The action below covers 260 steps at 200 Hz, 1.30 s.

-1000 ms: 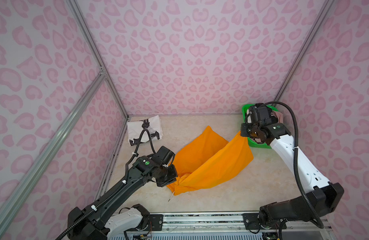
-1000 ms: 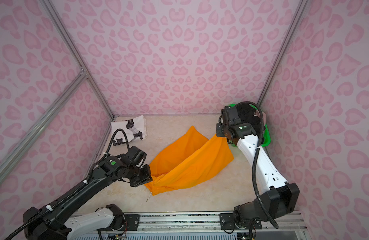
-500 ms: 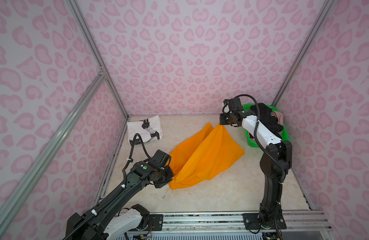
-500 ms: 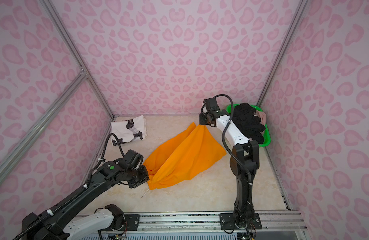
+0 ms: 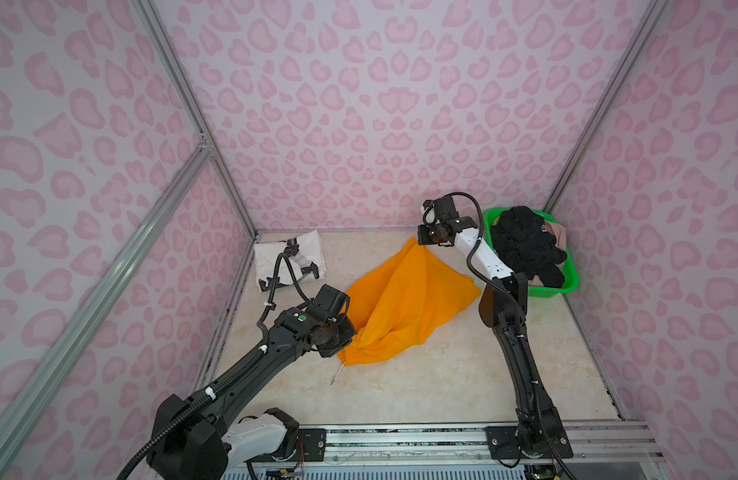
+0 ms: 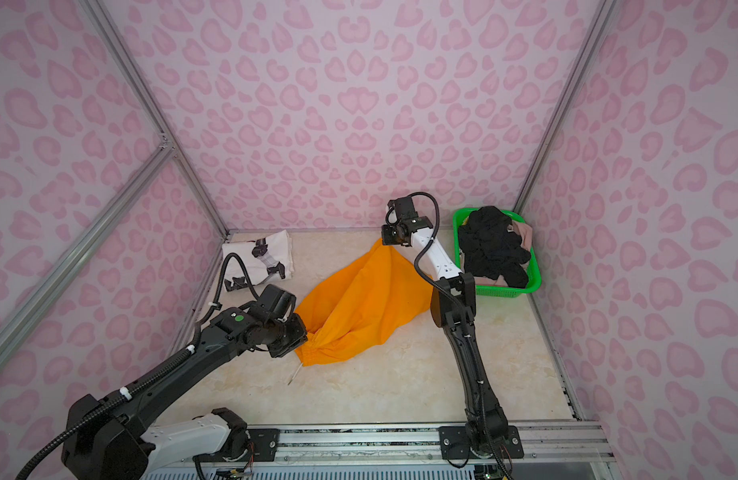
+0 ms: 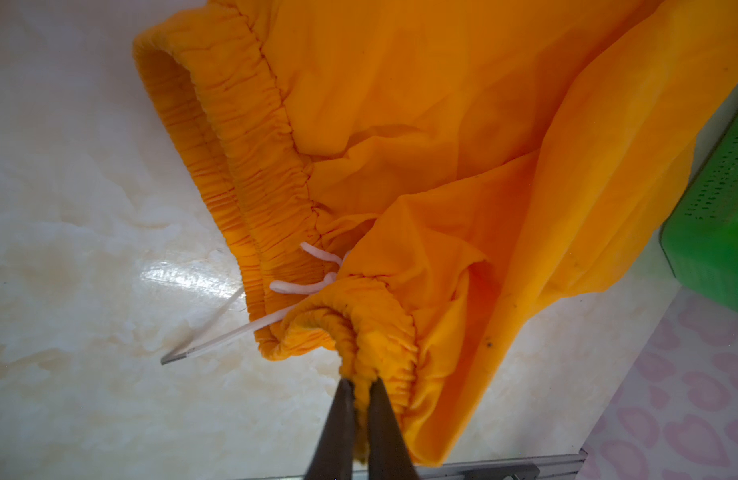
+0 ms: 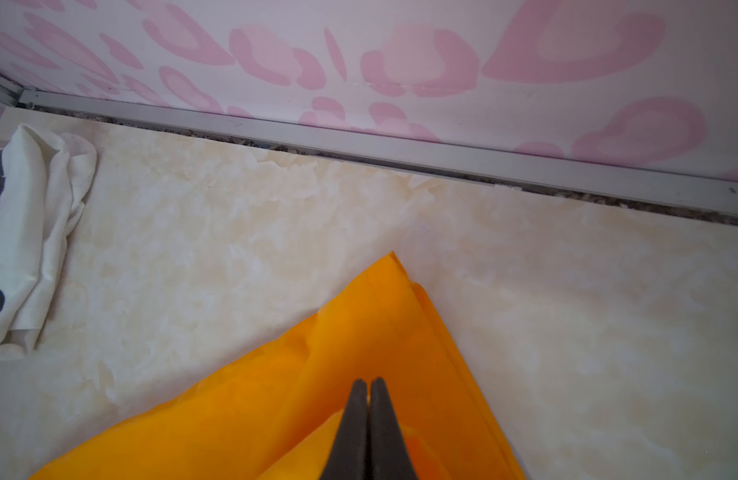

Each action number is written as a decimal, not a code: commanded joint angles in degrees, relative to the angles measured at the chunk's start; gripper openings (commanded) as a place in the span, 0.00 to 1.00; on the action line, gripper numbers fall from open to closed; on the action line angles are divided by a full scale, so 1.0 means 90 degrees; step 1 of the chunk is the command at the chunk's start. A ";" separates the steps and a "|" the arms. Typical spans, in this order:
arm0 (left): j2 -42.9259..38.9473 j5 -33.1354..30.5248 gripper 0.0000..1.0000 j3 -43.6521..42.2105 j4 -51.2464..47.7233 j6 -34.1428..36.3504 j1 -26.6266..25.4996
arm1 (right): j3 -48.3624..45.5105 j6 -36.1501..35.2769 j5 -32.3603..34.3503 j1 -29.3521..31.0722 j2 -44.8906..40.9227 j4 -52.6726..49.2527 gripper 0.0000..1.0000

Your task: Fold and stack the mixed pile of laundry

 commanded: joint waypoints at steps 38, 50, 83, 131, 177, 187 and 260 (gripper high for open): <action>0.0078 -0.0046 0.02 -0.0058 0.0349 0.0011 0.0224 | 0.0734 0.0115 -0.0239 0.0067 0.0709 -0.0878 0.50; 0.0139 -0.0132 0.02 -0.0073 0.0376 0.0045 0.0291 | 0.0439 -0.0125 -0.0162 0.0060 0.0397 -0.1008 0.53; 0.0321 -0.0376 0.02 -0.0089 0.0681 0.0148 0.0714 | -0.1902 -0.0308 -0.0036 0.0052 -0.1377 0.0102 0.56; 0.0902 -0.0116 0.02 0.0152 0.0974 0.0572 0.1226 | -0.3939 -0.0287 0.0425 -0.0044 -0.2716 -0.0031 0.53; 0.1393 0.0401 0.02 0.0063 0.0954 0.0849 0.1348 | -0.5175 -0.0078 0.0314 -0.0148 -0.2791 -0.0388 0.43; 0.1390 0.0474 0.02 -0.0029 0.0910 0.0871 0.1350 | -0.5421 -0.0024 0.0297 -0.0157 -0.2823 -0.0471 0.42; 0.0222 0.0940 0.02 -0.1199 -0.0042 0.0764 0.1333 | -0.8105 0.0413 0.0203 -0.0236 -0.4196 -0.0309 0.41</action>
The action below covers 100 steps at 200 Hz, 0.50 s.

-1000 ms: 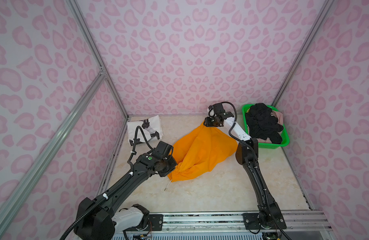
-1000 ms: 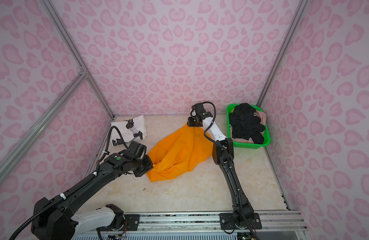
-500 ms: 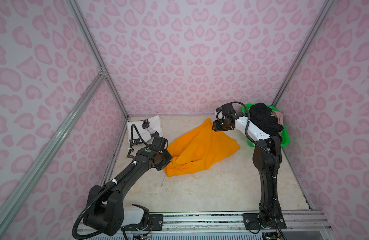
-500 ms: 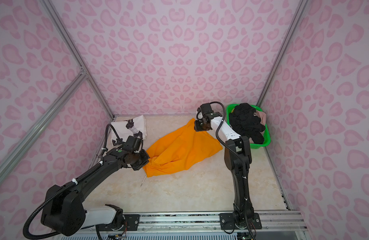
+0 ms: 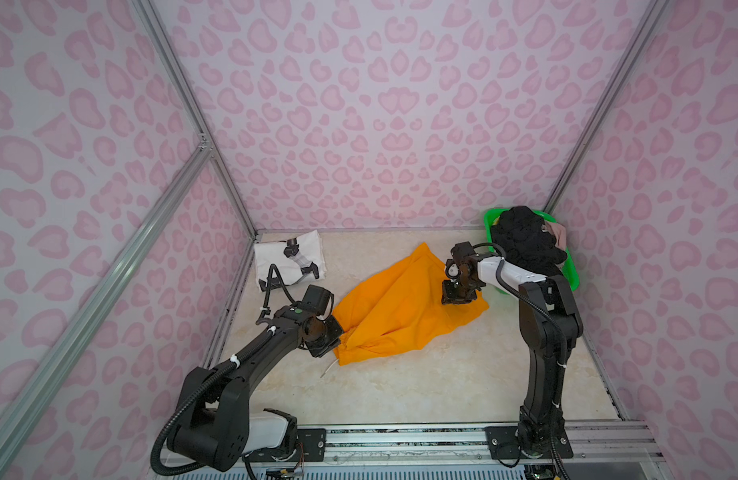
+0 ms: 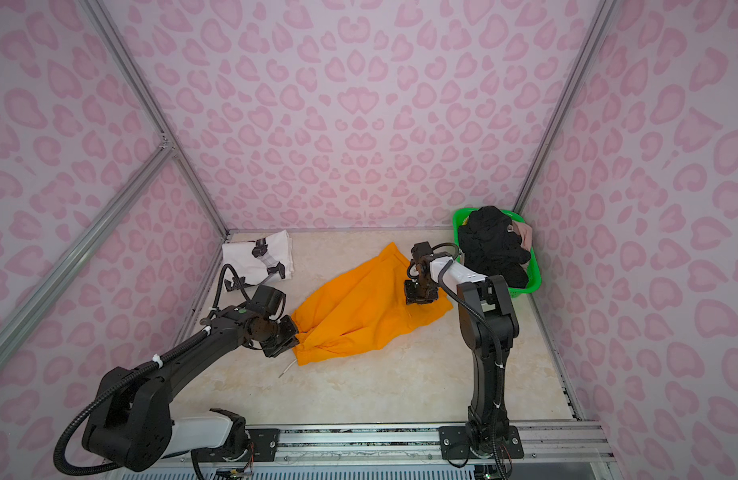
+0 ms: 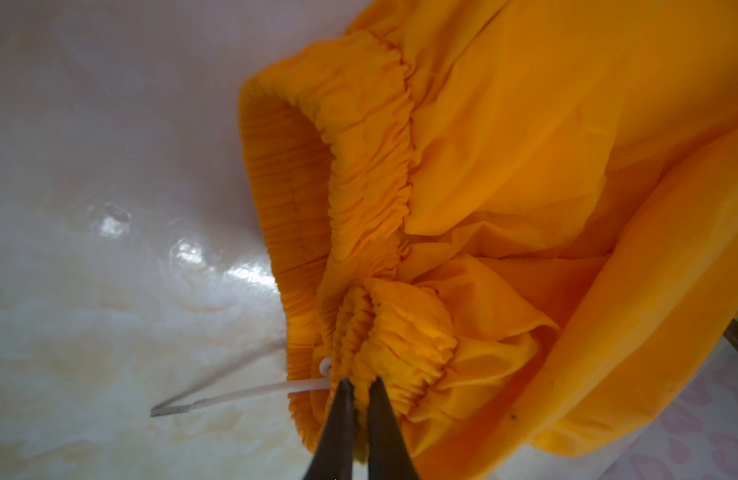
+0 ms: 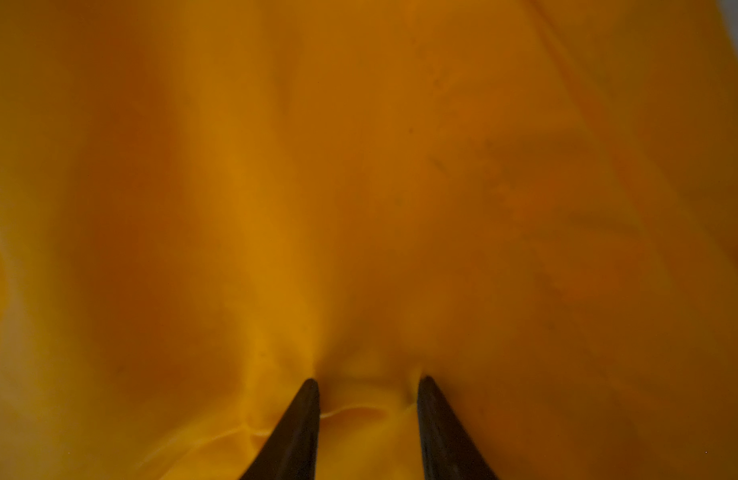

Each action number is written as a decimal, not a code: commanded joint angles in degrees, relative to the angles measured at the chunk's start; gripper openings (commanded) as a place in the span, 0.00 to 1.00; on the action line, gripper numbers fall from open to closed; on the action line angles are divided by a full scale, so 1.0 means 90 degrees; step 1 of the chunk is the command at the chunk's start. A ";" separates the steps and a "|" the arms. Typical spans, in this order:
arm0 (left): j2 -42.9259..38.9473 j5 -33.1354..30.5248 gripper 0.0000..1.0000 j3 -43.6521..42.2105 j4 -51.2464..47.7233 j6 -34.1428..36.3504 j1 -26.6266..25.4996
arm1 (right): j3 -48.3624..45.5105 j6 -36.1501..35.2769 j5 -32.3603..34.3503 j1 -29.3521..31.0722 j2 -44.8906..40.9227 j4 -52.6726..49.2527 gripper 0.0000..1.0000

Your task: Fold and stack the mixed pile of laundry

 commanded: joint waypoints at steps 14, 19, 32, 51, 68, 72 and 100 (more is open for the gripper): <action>-0.0875 0.0353 0.02 -0.0490 -0.1028 -0.0137 -0.0058 | -0.1120 0.0181 0.0114 0.0017 -0.0655 -0.0273 0.41; -0.1034 0.0378 0.02 -0.0523 -0.1175 -0.0184 -0.0097 | -0.1316 0.0185 0.0178 0.0012 -0.0835 -0.0309 0.41; -0.1421 0.0416 0.02 -0.0552 -0.1566 -0.0276 -0.0237 | -0.1716 0.0223 0.0227 0.0017 -0.1234 -0.0367 0.41; -0.1858 0.0529 0.02 -0.0484 -0.1939 -0.0410 -0.0445 | -0.2204 0.0280 0.0218 0.0017 -0.1786 -0.0449 0.41; -0.1947 0.0572 0.02 -0.0213 -0.2037 -0.0335 -0.0494 | -0.2459 0.0294 0.0310 0.0017 -0.2099 -0.0496 0.41; -0.1943 0.0474 0.02 -0.0122 -0.2062 -0.0301 -0.0494 | -0.2493 0.0296 0.0332 0.0012 -0.2128 -0.0483 0.41; -0.1575 -0.0283 0.02 0.0802 -0.1770 -0.0043 -0.0420 | -0.2517 0.0274 0.0202 -0.0016 -0.1931 -0.0309 0.41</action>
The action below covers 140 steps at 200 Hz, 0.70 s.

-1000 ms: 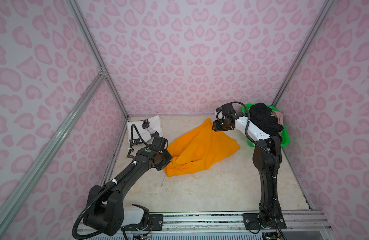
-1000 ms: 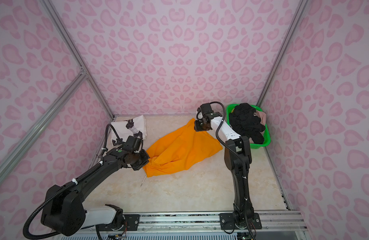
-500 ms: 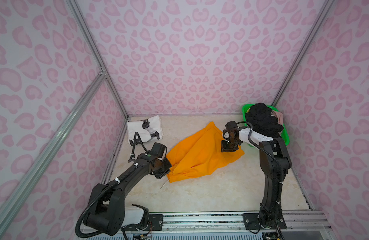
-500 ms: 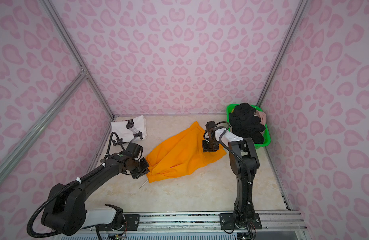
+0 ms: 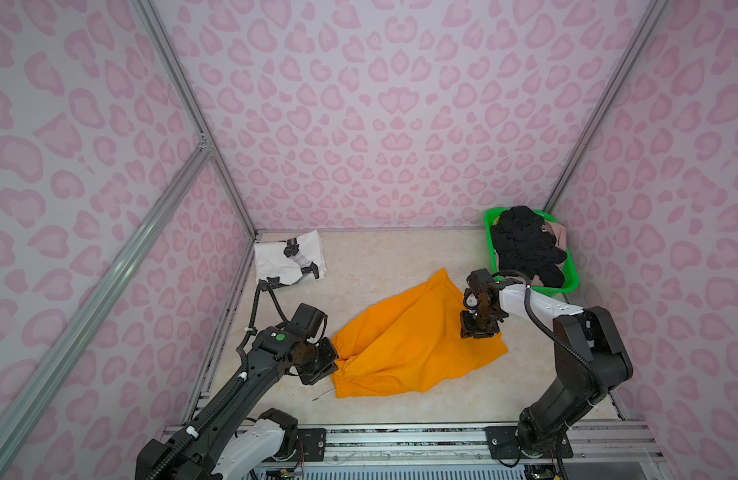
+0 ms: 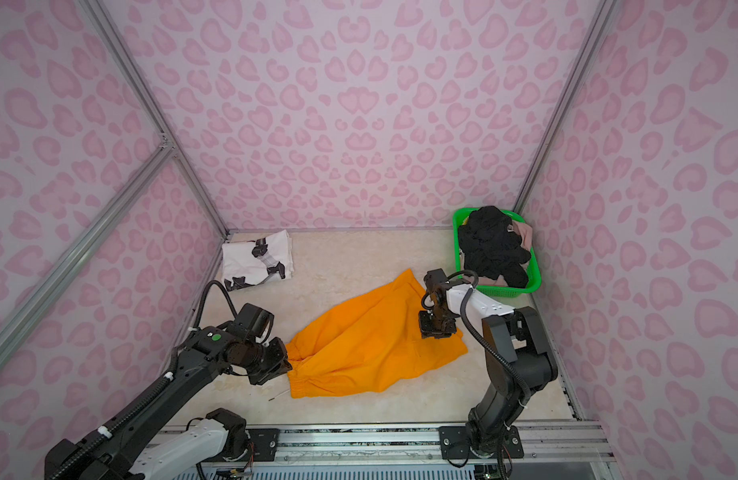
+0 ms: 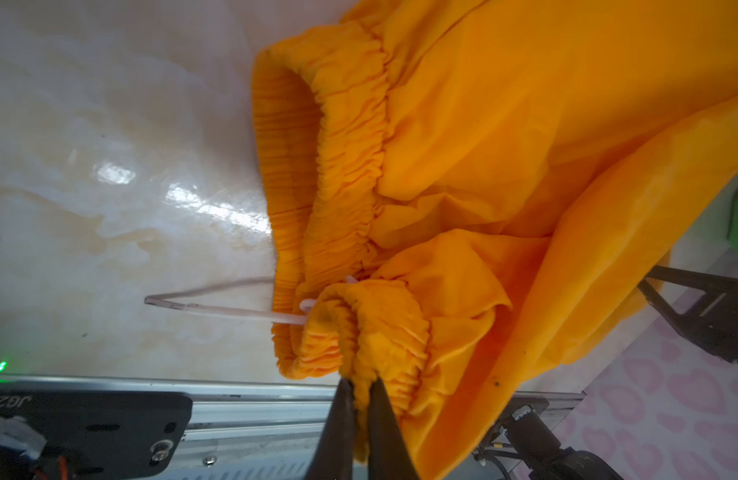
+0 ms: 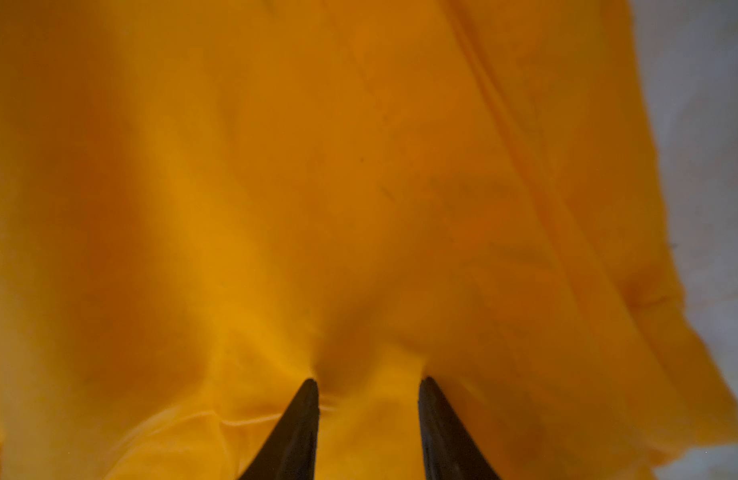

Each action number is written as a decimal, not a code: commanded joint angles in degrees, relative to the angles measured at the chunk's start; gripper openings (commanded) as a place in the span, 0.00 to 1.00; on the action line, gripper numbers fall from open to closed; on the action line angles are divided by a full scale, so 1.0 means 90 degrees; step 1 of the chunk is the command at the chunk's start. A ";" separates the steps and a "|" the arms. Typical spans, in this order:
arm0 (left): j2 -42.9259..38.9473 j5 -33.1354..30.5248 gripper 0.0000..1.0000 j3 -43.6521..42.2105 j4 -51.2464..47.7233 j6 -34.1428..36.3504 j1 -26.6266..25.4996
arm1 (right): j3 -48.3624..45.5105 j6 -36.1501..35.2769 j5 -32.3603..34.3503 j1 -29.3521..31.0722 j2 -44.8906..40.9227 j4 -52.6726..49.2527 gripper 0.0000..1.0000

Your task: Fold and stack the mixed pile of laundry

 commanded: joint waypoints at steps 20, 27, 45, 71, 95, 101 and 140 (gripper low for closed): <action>0.0961 -0.0860 0.02 0.1328 0.0356 0.0448 0.0270 | 0.0063 0.0091 -0.0092 -0.0004 0.0280 0.0173 0.40; 0.1203 -0.0868 0.02 0.1470 0.0450 0.0493 0.0344 | 0.0086 0.0104 -0.0069 -0.0009 0.0264 0.0209 0.40; 0.1754 -0.0779 0.02 0.1543 0.0739 0.0479 0.0567 | 0.0187 0.0110 0.0011 -0.0001 0.0270 0.0215 0.40; 0.2297 -0.0641 0.24 0.1063 0.1631 0.0375 0.0936 | 0.0270 0.0123 -0.0029 -0.0005 0.0306 0.0277 0.39; 0.2539 -0.1004 0.44 0.0980 0.2207 0.0508 0.1146 | 0.0330 0.0138 -0.0145 0.0019 0.0290 0.0332 0.39; 0.2542 -0.1164 0.49 0.1060 0.2222 0.0664 0.1142 | 0.0352 0.0120 -0.0156 0.0028 0.0275 0.0323 0.38; 0.2285 -0.1808 0.70 0.1948 0.1447 0.2366 0.1137 | 0.0702 -0.0273 0.0023 0.0161 0.0058 0.0127 0.39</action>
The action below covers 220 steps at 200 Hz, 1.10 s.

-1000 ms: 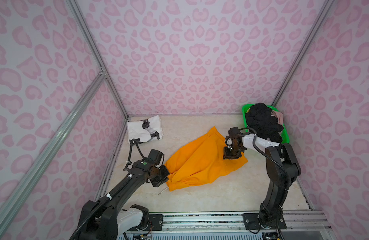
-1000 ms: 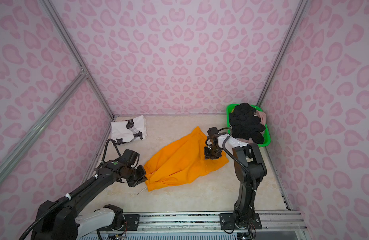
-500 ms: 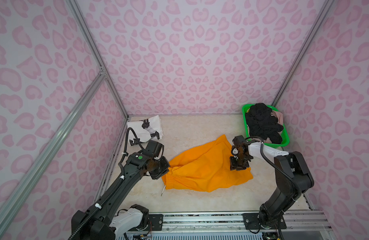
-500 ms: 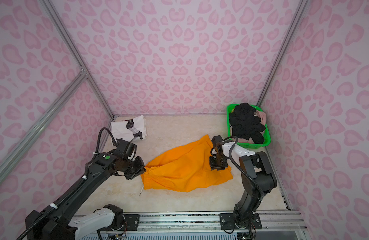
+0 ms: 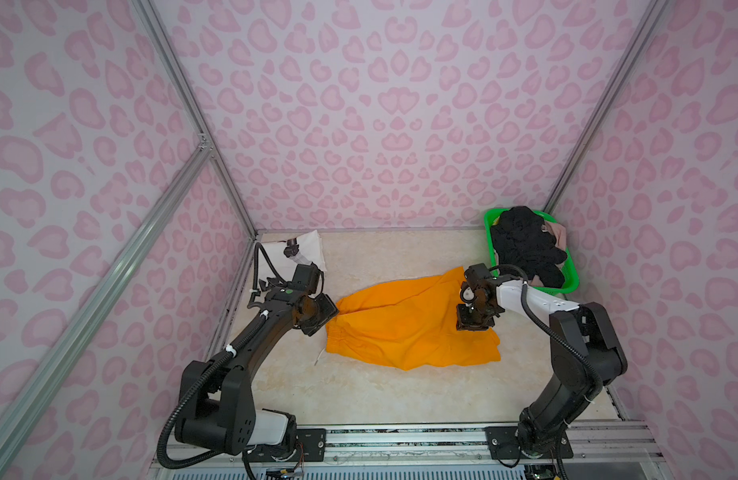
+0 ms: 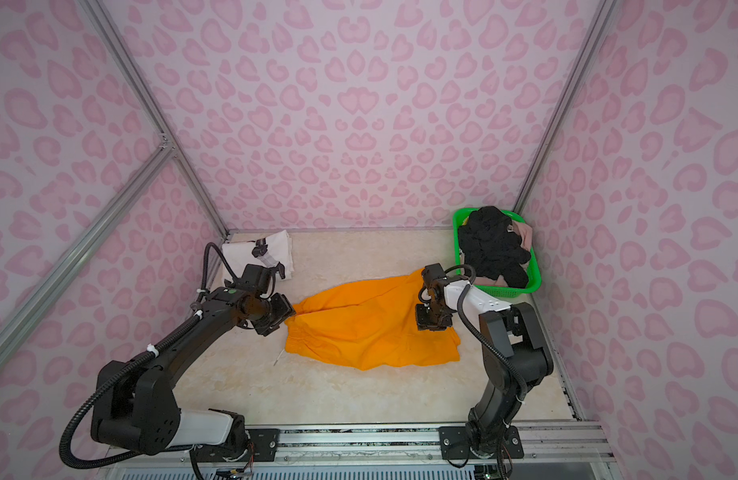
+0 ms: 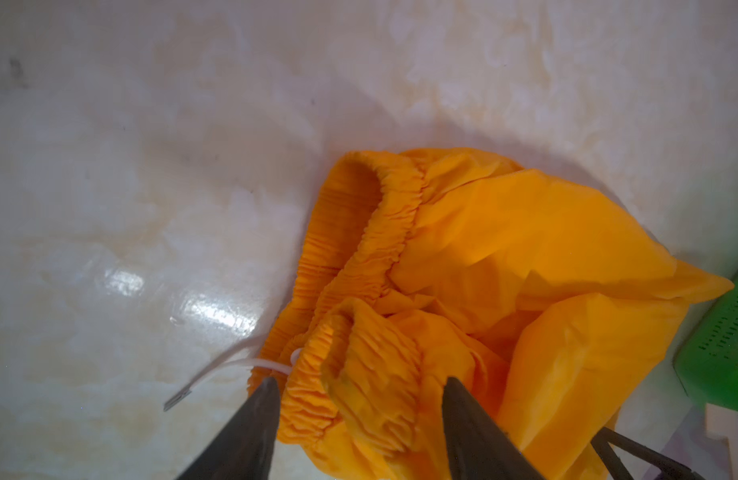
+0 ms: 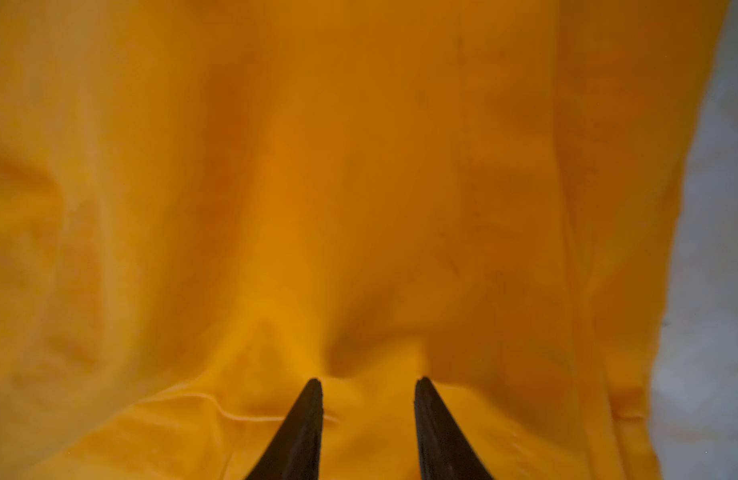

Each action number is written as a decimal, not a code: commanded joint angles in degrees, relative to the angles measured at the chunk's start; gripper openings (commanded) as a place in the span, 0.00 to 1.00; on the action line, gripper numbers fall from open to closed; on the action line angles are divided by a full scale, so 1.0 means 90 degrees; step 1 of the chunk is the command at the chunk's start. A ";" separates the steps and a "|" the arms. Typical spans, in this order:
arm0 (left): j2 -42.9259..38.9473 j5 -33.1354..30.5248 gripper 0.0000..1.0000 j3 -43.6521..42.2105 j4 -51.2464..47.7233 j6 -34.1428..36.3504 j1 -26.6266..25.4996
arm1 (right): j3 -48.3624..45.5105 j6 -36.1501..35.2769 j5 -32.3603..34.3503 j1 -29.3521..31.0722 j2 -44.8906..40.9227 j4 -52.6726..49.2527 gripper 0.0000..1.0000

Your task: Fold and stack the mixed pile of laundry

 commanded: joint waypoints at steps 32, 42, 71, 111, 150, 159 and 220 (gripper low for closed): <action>-0.0199 -0.0768 0.71 0.0671 -0.0847 0.2403 -0.0258 | 0.0646 -0.0574 0.0320 0.0066 -0.0068 -0.0324 0.44; -0.0107 -0.0973 0.71 0.0725 -0.1039 0.2643 -0.0467 | 0.0808 -0.0695 0.0356 0.0056 -0.0008 -0.0385 0.45; 0.0189 -0.1675 0.71 0.0807 -0.1423 0.3169 -0.1065 | 0.1291 -0.0845 0.0328 -0.0087 0.0269 -0.0398 0.50; 0.0256 -0.1898 0.71 0.0613 -0.1175 0.3759 -0.1103 | 0.2256 -0.1053 -0.0055 -0.0377 0.1176 -0.0132 0.55; 0.0981 -0.2173 0.68 0.0819 -0.0901 0.4158 -0.1075 | 0.3543 -0.1133 -0.0016 -0.0491 0.2466 -0.0143 0.57; 0.1190 -0.2148 0.66 0.0908 -0.0888 0.4197 -0.1074 | 0.3759 -0.1112 0.0019 -0.0496 0.2682 -0.0233 0.57; 0.2119 -0.1606 0.43 0.0978 -0.0624 0.4015 -0.1055 | 0.3955 -0.1059 0.0145 -0.0557 0.3146 -0.0563 0.51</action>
